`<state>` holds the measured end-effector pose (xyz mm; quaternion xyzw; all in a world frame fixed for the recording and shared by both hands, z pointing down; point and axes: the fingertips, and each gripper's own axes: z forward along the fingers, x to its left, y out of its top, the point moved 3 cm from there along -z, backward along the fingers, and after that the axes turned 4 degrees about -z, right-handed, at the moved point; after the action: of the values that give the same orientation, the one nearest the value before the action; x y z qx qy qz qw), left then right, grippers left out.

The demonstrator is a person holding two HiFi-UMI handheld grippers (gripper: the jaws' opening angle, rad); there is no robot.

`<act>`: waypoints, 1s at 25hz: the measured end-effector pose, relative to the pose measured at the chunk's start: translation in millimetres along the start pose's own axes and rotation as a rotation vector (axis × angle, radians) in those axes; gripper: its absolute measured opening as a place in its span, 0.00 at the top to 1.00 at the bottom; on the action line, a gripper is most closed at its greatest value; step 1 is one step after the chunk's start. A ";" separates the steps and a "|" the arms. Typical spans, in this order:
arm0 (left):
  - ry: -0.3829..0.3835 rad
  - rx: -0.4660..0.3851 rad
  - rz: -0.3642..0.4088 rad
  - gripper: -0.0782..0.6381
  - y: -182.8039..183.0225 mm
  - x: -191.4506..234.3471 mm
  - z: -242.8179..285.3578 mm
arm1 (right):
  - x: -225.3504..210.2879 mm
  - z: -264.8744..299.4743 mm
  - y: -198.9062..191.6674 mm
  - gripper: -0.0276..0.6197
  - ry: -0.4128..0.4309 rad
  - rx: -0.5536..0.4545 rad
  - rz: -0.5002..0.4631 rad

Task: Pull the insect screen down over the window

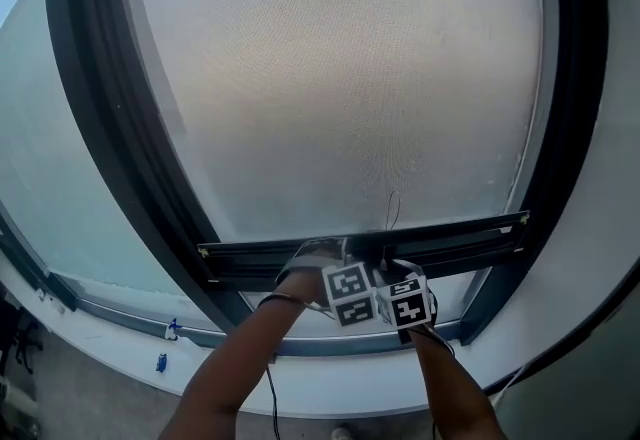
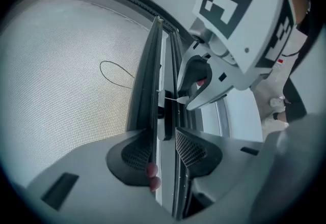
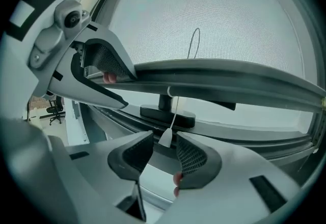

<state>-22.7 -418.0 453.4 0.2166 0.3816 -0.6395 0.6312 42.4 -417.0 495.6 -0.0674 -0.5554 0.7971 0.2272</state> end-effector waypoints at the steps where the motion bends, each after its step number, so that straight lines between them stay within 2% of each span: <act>1: -0.001 -0.002 -0.001 0.69 0.2 0.6 -0.3 | -0.8 -0.2 0.8 0.73 0.005 -0.008 0.009; 9: 0.020 -0.002 -0.004 0.69 -1.2 4.6 0.0 | -4.9 6.3 2.0 0.74 0.024 -0.027 0.025; 16: 0.006 0.004 -0.008 0.69 -0.5 1.7 -0.6 | -5.1 5.2 -0.4 0.76 0.053 -0.031 0.047; 19: 0.005 0.003 -0.010 0.69 0.3 2.8 -0.5 | -5.0 6.2 0.8 0.79 0.057 -0.036 0.055; 20: 0.005 0.004 -0.010 0.69 0.6 3.4 -0.3 | -4.5 6.9 1.9 0.85 0.054 -0.039 0.053; 21: 0.004 0.005 -0.010 0.69 0.8 3.8 -0.1 | -3.5 7.6 3.1 0.86 0.049 -0.041 0.046; 25: -0.001 0.006 -0.010 0.69 -0.1 3.5 -0.3 | -0.7 7.6 3.5 0.86 0.046 -0.043 0.034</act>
<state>-23.3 -420.0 450.5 0.2164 0.3805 -0.6439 0.6275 39.3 -424.8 495.1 -0.0999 -0.5660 0.7869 0.2247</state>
